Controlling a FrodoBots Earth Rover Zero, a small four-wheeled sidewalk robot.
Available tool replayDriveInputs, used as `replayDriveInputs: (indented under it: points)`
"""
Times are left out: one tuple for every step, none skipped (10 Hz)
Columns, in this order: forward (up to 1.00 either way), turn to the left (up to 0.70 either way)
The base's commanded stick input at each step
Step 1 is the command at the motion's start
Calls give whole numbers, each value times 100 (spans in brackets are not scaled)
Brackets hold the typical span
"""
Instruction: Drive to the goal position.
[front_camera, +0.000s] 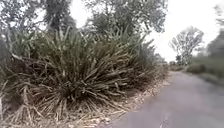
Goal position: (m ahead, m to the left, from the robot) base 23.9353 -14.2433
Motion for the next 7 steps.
replayDriveInputs:
  points:
    - [0,-70]
    - [0,-70]
    - [0,-70]
    - [0,-70]
    - [0,-70]
    - [0,-70]
    - [0,-70]
